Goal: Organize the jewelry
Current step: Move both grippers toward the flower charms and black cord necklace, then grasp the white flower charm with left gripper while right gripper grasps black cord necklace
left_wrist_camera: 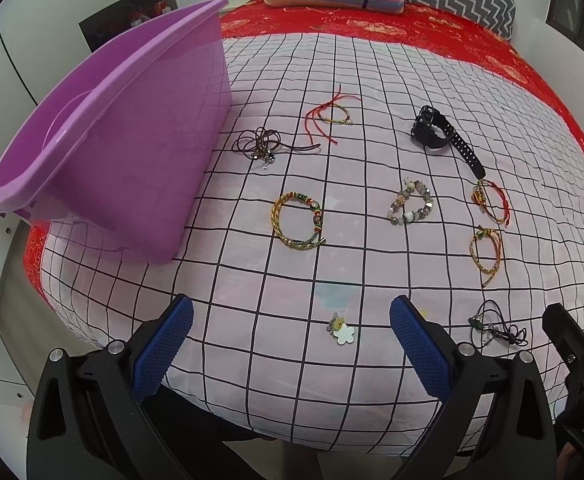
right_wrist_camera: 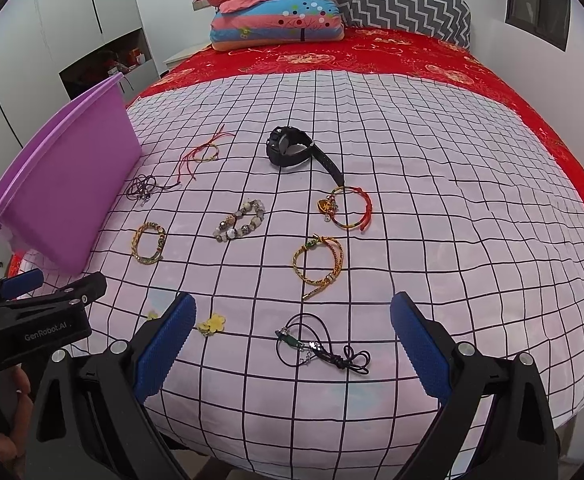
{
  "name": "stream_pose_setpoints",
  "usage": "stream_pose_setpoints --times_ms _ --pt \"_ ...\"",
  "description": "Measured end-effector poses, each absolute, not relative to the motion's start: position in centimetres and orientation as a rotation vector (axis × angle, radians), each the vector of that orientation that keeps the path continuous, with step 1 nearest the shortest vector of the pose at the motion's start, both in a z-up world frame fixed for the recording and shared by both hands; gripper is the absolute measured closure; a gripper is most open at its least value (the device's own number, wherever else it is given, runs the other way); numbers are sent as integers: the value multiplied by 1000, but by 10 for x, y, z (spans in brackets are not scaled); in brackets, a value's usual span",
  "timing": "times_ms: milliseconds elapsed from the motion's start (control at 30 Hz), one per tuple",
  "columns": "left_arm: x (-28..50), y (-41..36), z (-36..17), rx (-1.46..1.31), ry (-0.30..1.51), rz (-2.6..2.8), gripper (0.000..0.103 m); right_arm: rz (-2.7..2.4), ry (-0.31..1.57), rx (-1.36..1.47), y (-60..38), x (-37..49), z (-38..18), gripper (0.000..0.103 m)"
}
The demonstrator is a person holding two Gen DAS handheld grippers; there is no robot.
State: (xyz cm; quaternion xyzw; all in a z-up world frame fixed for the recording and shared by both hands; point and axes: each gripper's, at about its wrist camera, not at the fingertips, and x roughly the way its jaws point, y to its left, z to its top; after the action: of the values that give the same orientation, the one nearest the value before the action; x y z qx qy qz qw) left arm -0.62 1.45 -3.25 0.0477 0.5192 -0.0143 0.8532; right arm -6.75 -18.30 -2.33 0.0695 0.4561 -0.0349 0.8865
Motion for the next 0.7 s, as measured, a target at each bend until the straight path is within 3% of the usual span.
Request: stream_pose_setpoints --times_ms 700 --pt "-20 29 -92 77 1096 -96 6 -31 1005 150 -186 -85 -82 10"
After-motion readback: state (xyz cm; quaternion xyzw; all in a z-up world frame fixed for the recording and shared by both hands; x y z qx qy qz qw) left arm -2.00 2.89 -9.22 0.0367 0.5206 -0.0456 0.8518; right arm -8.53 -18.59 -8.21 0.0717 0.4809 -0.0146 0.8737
